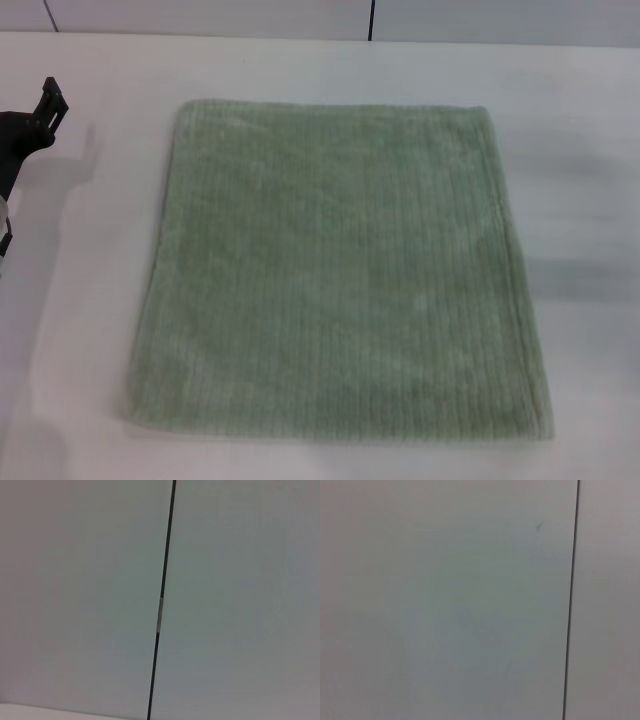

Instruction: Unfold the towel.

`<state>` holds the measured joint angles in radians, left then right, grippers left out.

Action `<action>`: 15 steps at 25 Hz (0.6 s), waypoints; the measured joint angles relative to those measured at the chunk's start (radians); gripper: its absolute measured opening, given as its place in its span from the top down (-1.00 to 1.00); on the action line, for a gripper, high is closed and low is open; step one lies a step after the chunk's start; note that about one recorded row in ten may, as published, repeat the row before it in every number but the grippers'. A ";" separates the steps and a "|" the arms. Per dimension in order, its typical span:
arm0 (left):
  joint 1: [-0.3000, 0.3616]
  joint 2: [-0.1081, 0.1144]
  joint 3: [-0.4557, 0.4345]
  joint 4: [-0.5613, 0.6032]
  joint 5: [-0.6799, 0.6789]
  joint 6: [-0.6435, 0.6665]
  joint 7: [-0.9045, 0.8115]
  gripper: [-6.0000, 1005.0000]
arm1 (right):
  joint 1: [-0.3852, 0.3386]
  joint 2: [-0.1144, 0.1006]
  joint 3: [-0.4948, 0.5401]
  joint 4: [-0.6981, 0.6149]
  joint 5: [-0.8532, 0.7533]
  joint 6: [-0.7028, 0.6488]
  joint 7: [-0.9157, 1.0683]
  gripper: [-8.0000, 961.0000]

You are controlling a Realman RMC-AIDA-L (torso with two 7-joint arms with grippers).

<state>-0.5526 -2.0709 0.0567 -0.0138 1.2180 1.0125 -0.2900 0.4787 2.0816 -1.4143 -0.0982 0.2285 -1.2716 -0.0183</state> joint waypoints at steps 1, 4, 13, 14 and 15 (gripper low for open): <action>0.000 0.000 0.000 0.000 0.000 0.000 0.000 -0.59 | 0.000 0.000 0.000 0.000 0.000 0.000 0.000 -0.39; 0.000 0.000 0.000 0.000 0.000 0.000 0.000 -0.59 | 0.000 0.000 0.000 0.000 0.000 0.000 0.000 -0.39; 0.000 0.000 0.000 0.000 0.000 0.000 0.000 -0.59 | 0.001 0.000 0.000 0.000 0.000 0.000 0.000 -0.39; 0.000 0.000 0.000 0.000 0.000 0.000 0.000 -0.59 | 0.001 0.000 -0.001 0.000 0.000 0.000 0.000 -0.39; 0.000 0.000 0.000 0.000 0.000 0.000 -0.004 -0.59 | 0.001 0.000 -0.002 0.000 0.000 0.000 0.000 -0.39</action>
<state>-0.5521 -2.0709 0.0567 -0.0138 1.2180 1.0127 -0.2938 0.4794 2.0816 -1.4159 -0.0982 0.2285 -1.2717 -0.0183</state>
